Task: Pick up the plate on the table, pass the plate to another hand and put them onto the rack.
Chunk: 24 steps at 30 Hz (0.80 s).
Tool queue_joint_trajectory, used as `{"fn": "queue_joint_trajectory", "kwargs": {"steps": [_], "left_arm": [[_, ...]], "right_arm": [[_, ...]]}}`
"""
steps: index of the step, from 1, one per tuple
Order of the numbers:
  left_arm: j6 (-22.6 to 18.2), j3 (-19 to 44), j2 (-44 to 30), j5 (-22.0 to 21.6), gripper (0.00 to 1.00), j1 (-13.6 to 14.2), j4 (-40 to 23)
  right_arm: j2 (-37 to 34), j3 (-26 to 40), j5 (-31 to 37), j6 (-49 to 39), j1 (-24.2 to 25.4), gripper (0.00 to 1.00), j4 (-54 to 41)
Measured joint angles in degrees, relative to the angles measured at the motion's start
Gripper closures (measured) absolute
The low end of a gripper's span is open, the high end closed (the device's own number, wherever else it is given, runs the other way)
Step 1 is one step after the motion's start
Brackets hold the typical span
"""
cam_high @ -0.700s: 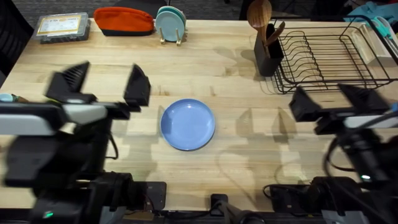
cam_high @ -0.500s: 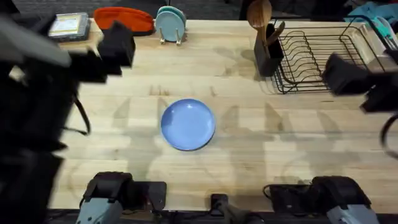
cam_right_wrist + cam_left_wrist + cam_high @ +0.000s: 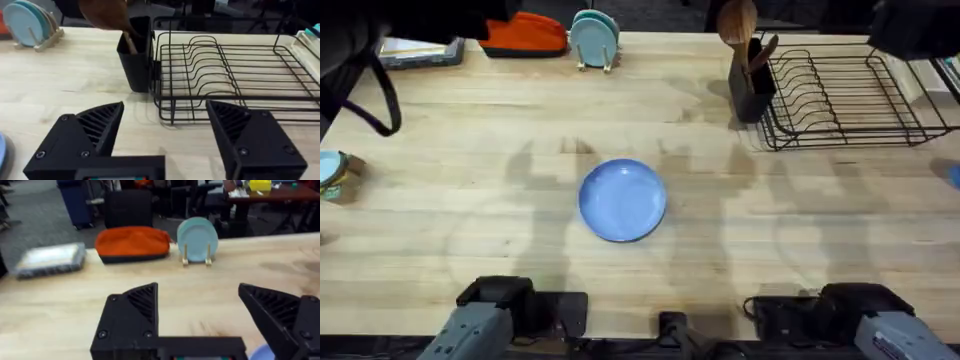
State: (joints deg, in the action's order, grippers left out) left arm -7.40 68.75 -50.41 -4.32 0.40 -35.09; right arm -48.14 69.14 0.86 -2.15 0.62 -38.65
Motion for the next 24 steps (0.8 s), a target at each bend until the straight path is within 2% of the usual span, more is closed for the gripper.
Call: {"fn": "queue_joint_trajectory", "kwargs": {"steps": [4, 11, 19, 24], "left_arm": [[-0.01, 0.0, -1.0, 0.0, 0.008, 0.0, -2.6], [0.0, 0.0, -1.84, 0.03, 0.008, 0.0, -12.84], [0.01, 0.0, -10.32, 0.74, 0.008, -0.01, -22.08], [0.04, 0.0, -14.71, 4.06, 0.006, 0.0, -24.43]], "right_arm": [[-0.91, 0.0, -0.01, 0.0, 0.0, 0.009, -0.2], [-0.96, 0.02, 0.0, -0.02, 0.04, 0.009, -0.24], [-1.01, 0.02, 0.0, 0.0, 0.04, 0.009, 0.45], [-1.68, 0.04, 0.0, 0.0, 0.04, 0.009, 0.48]]}}
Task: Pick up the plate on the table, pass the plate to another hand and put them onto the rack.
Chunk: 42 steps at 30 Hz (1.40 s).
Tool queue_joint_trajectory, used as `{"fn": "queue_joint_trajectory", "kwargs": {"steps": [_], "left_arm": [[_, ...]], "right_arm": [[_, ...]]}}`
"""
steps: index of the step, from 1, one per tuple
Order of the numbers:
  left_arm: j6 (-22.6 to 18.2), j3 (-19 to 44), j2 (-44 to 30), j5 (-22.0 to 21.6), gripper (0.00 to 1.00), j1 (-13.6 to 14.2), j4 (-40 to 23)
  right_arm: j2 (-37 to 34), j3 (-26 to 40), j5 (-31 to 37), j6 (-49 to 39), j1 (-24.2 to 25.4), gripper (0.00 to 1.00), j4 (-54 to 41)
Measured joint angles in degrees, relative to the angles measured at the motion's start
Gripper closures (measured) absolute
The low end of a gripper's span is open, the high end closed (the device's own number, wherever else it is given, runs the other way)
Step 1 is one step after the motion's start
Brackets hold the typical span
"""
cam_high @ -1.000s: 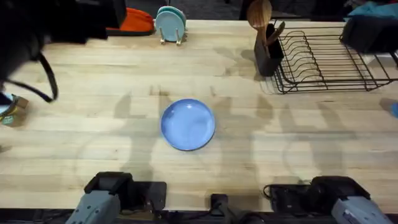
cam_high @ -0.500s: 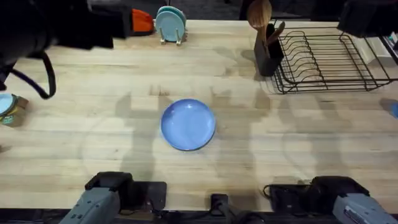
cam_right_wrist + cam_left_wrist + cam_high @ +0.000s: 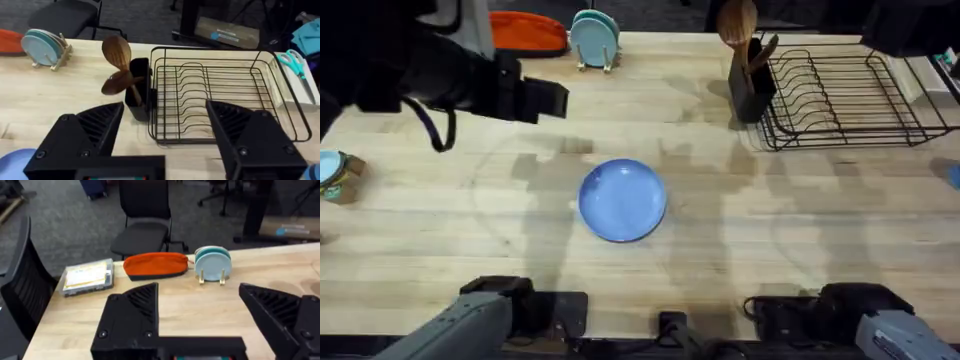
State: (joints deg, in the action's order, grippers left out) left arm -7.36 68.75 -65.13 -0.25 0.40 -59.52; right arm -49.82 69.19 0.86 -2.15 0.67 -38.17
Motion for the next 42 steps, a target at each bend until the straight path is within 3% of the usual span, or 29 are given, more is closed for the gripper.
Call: {"fn": "queue_joint_trajectory", "kwargs": {"steps": [9, 18, 20, 21, 26, 42], "left_arm": [[0.0, 0.0, -7.71, 7.84, 0.007, 0.0, -2.89], [0.02, 0.0, -17.77, 9.55, 0.006, 0.52, -2.36], [0.01, 0.0, -19.17, 9.58, 0.005, 1.63, -1.71], [0.0, 0.0, -21.15, 9.65, 0.004, 4.07, -0.52], [0.0, 0.0, -24.62, 9.75, 0.005, 7.63, 1.85], [0.02, 0.35, -37.57, 9.49, 0.006, 13.51, 4.69]], "right_arm": [[-0.32, 0.0, 0.0, -0.01, 0.0, 0.009, 0.02], [-0.33, 0.0, 0.0, -0.02, 0.0, 0.009, 0.02], [-0.33, 0.0, -0.01, -0.02, 0.0, 0.009, 0.02], [-0.33, 0.0, 0.0, -0.02, 0.0, 0.009, 0.02], [-0.33, 0.0, 0.0, -0.02, 0.0, 0.009, 0.02], [-0.33, 0.0, 0.0, 0.0, 0.0, 0.009, -0.66]]}}
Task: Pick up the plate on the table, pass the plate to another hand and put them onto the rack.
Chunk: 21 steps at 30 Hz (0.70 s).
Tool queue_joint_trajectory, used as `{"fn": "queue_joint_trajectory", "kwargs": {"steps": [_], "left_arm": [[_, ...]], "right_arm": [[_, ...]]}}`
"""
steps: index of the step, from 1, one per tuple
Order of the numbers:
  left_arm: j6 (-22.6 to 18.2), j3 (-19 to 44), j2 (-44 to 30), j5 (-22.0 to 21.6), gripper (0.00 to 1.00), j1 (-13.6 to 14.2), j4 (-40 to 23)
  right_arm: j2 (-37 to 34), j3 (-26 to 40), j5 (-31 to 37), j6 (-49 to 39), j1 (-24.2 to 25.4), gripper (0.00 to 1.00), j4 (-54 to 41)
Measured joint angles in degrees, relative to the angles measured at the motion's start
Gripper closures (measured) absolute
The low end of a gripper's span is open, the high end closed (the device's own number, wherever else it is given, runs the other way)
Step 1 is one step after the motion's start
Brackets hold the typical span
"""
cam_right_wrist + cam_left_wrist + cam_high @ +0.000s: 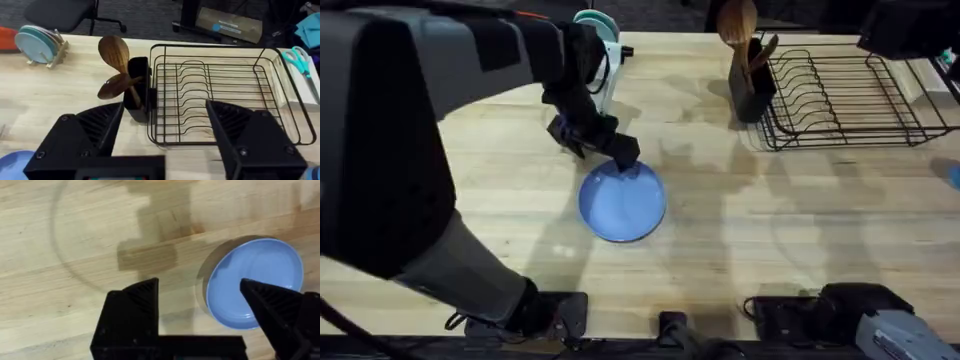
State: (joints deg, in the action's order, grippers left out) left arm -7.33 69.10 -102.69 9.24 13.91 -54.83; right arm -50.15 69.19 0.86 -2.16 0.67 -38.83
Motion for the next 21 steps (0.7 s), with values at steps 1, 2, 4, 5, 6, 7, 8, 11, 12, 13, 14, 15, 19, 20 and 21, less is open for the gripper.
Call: {"fn": "queue_joint_trajectory", "kwargs": {"steps": [1, 2, 4, 5, 6, 7, 8, 11, 12, 13, 14, 15, 19, 20, 21], "left_arm": [[0.0, 0.01, -0.1, 0.02, 0.006, 0.0, -0.04], [0.02, 0.08, -0.24, 0.02, 0.006, -0.02, -0.04], [0.07, 0.77, -0.92, -0.01, 0.005, 0.0, -0.48], [-0.63, 0.98, -1.57, -6.39, 0.006, 4.26, -0.67], [-2.4, 1.05, -1.57, -7.95, 0.006, 5.86, 0.3], [-2.69, 1.1, -1.55, -8.08, 0.006, 6.17, 0.31], [-3.08, 1.18, -1.57, -8.33, 0.044, 6.75, 0.46], [-3.23, 1.18, -1.57, -7.72, 0.154, 6.99, 0.4], [-3.3, 1.18, -1.57, -7.63, 0.199, 7.12, 0.37], [-3.31, 1.18, -1.57, -7.58, 0.239, 7.23, 0.36], [-3.5, 1.18, -1.62, -7.48, 0.381, 7.32, 0.14], [-3.48, 1.18, -1.62, -7.52, 0.419, 7.32, 0.09], [-3.52, 1.18, -1.62, -7.53, 0.638, 7.32, -0.28], [-3.62, 1.18, -1.62, -7.66, 0.715, 7.32, -0.31], [-3.6, 1.18, -1.62, -8.02, 0.81, 7.32, -0.32]], "right_arm": [[0.0, 0.0, 0.0, -0.02, 0.0, 0.009, 0.0], [0.0, 0.0, 0.0, -0.02, 0.0, 0.009, 0.0], [0.0, 0.0, 0.0, -0.01, 0.0, 0.009, -0.01], [0.0, 0.0, -0.01, -0.02, 0.0, 0.009, -0.02], [0.0, 0.0, 0.0, 0.0, 0.0, 0.009, -0.13], [0.0, 0.0, 0.0, -0.02, 0.0, 0.009, -0.22], [0.0, 0.0, 0.0, -0.02, 0.0, 0.009, -0.24], [0.0, 0.0, 0.0, 0.0, 0.0, 0.009, -0.24], [0.0, 0.0, 0.0, 0.0, 0.0, 0.009, -0.24], [0.0, 0.0, 0.0, -0.01, 0.0, 0.009, -0.24], [0.01, 0.0, 0.0, -0.01, 0.0, 0.009, -0.24], [0.0, 0.0, 0.0, -0.02, 0.0, 0.009, -0.24], [0.0, 0.0, 0.0, 0.0, 0.0, 0.009, -0.24], [0.01, 0.0, 0.0, 0.0, 0.0, 0.009, -0.24], [0.0, 0.0, -0.01, 0.0, 0.0, 0.009, -0.24]]}}
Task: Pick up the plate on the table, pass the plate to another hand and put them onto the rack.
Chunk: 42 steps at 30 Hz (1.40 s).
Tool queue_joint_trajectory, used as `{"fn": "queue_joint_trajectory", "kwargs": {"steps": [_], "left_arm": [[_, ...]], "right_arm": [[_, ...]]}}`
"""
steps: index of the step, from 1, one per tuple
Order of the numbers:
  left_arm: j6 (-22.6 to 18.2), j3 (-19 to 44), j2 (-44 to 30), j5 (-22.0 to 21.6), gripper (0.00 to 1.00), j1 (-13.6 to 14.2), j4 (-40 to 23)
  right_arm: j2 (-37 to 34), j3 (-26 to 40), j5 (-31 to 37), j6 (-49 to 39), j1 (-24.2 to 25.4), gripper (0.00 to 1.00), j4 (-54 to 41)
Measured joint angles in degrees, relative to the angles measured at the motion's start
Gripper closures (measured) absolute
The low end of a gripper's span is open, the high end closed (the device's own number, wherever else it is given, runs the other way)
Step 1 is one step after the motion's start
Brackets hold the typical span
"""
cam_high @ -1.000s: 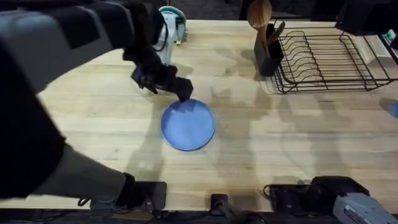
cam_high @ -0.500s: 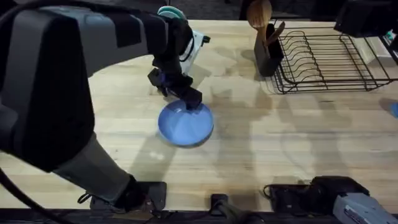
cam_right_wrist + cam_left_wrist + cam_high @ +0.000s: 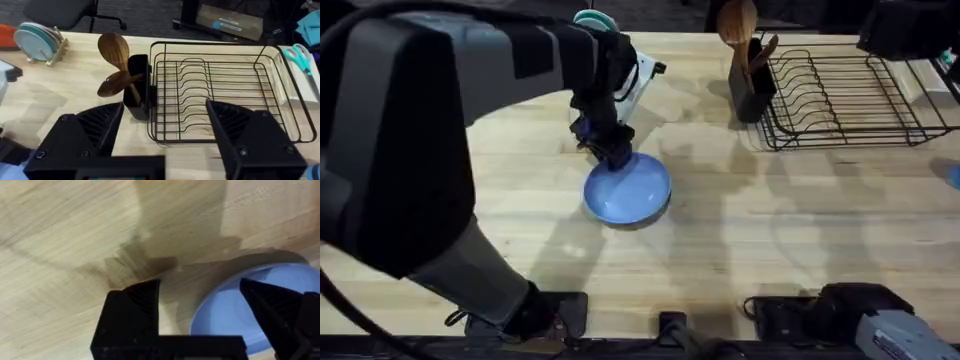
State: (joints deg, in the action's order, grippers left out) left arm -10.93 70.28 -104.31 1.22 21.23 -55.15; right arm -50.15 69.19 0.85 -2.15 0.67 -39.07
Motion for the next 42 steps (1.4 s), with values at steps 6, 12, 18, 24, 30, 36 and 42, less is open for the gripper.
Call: {"fn": "queue_joint_trajectory", "kwargs": {"steps": [6, 12, 18, 24, 30, 36, 42], "left_arm": [[-0.27, 20.02, -2.6, -0.87, 0.958, -1.09, -9.84], [-0.27, 26.18, -2.6, 1.57, 0.958, -3.61, -11.81], [-0.27, 32.19, -2.6, 13.77, 0.958, -9.75, -13.09], [-0.25, 32.54, -2.6, 28.3, 0.958, -15.38, -13.23], [-0.23, 32.54, -2.6, 32.55, 0.958, -16.76, -13.23], [-0.22, 32.54, -2.6, 34.55, 0.959, -16.76, -13.23], [-0.01, 32.54, -2.61, 35.27, 0.959, -16.76, -13.23]], "right_arm": [[-3.34, 0.04, 0.01, 0.0, 0.0, 0.009, 0.0], [-3.76, 0.04, -0.01, 1.65, 0.0, 0.009, 0.0], [-5.09, 0.04, -0.01, 5.88, 0.0, 0.009, 0.0], [-5.39, 0.07, -3.67, 9.97, 0.0, 0.009, 0.04], [-8.23, 0.07, -12.37, 14.3, 0.0, 0.009, 0.02], [-10.9, 0.07, -23.17, 19.65, 0.0, 0.009, -0.22], [-13.12, 0.09, -26.93, 22.56, -1.61, 0.009, -3.89]]}}
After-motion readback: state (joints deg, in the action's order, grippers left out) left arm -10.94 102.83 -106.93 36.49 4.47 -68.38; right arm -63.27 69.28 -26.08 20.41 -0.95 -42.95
